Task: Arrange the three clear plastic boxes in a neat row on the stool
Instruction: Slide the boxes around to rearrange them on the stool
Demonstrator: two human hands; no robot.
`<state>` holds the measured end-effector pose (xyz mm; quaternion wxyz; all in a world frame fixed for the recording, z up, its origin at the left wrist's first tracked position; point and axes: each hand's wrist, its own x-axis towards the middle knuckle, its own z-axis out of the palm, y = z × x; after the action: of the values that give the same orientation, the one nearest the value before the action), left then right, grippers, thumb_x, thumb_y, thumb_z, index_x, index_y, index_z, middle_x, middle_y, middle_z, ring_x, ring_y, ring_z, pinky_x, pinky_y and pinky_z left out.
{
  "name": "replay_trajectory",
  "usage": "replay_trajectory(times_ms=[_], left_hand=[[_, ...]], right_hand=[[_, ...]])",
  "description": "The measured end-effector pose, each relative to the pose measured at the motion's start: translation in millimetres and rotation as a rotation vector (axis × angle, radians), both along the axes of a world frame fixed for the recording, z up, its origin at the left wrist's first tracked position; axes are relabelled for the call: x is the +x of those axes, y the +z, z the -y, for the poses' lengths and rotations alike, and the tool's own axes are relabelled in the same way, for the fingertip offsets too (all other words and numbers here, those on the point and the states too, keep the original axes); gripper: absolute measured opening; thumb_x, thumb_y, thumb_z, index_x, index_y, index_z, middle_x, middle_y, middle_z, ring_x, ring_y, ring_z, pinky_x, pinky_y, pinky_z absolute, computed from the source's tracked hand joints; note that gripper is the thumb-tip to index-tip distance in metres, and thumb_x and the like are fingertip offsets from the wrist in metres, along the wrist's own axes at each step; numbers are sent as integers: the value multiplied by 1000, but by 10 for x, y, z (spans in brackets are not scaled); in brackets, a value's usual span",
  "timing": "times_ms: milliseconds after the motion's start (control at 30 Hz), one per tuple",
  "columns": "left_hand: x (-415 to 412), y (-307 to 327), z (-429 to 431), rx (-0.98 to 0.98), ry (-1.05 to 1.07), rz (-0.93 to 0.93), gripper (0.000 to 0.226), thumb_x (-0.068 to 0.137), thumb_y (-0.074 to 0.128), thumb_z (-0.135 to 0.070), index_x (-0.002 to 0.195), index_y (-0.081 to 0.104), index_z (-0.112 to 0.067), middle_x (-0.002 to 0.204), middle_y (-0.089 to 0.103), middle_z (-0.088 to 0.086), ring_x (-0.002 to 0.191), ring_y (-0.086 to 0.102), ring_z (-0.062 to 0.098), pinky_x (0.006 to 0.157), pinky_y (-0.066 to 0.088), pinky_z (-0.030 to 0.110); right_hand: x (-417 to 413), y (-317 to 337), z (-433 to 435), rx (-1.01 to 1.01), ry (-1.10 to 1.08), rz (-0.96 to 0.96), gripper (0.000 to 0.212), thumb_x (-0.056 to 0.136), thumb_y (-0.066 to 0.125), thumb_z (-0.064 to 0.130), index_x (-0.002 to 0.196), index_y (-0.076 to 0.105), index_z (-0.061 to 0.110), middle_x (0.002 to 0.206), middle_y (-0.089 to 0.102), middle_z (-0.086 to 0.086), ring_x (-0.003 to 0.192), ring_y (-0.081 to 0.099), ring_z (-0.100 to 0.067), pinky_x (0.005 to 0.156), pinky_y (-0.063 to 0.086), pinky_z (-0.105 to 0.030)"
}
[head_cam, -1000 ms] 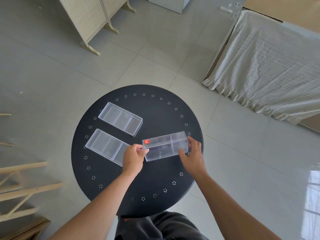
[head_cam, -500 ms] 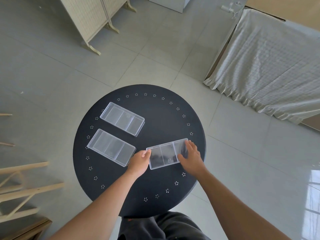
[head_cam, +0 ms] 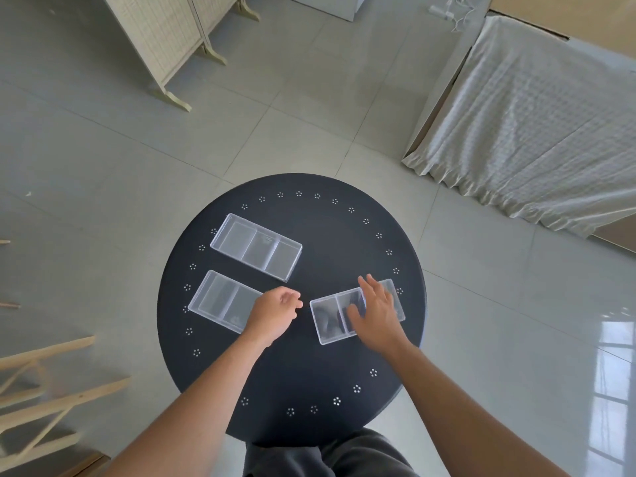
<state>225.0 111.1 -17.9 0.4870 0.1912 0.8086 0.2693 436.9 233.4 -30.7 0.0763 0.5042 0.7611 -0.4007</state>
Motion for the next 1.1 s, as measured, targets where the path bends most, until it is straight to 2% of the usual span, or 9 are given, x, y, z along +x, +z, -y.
replay_trajectory(times_ms=[100,200,300,367,467,533,667,967,1100], left_hand=[[-393,78,35,52,-11,-163,24,105,55,-23,111,77,-28,102,83,-13,93,77,8,83,58,34],[-828,74,136,100,-21,-313,29,106,55,-19,126,75,-22,124,77,-6,110,72,14,93,55,30],[-1249,16,222,135,-112,-432,38,108,52,-16,143,67,-17,147,67,0,136,61,23,112,52,41],[-1497,-59,270,113,-230,-442,45,110,50,-17,155,57,-18,162,56,-1,151,47,23,121,45,44],[-1774,-189,355,56,-429,-447,53,114,43,-23,167,39,-23,176,34,-8,167,21,24,125,40,57],[-1896,-261,380,1,-525,-457,55,115,37,-28,170,31,-28,180,21,-16,170,7,22,119,45,61],[-2022,-312,307,-35,-652,-474,57,116,32,-32,172,23,-32,180,7,-22,170,-4,21,115,51,53],[-2205,-390,-102,-53,-790,-434,63,116,29,-41,174,6,-35,180,-11,-23,168,-15,31,123,41,61],[-2250,-380,-235,-62,-796,-424,64,115,30,-41,174,5,-35,179,-12,-24,168,-17,31,127,34,62]], right_hand=[[-352,34,124,-9,40,-34,69,105,54,31,167,29,15,175,25,-4,162,13,-33,128,17,-44],[-744,32,249,-34,90,-38,70,105,54,32,167,27,15,175,27,-3,163,12,-35,130,17,-44],[-1094,4,355,-32,144,-26,72,104,53,33,168,25,16,176,25,-2,163,11,-36,131,19,-48],[-1298,16,414,-45,162,7,74,104,52,34,169,20,18,177,20,2,164,6,-33,131,18,-49],[-1544,29,490,-58,156,96,76,105,48,37,170,13,22,179,10,8,165,0,-30,130,16,-51],[-1660,25,506,-57,135,148,76,107,45,40,171,9,24,179,2,12,165,-3,-30,131,16,-51],[-1790,-10,480,-20,105,215,75,108,42,44,170,5,25,178,-7,17,165,-3,-30,129,18,-52],[-1972,-6,217,0,33,273,78,108,44,43,170,3,22,178,-8,15,165,1,-33,126,25,-56],[-2022,-8,109,-4,21,278,76,107,44,41,170,6,21,179,-9,14,165,1,-33,124,26,-59]])
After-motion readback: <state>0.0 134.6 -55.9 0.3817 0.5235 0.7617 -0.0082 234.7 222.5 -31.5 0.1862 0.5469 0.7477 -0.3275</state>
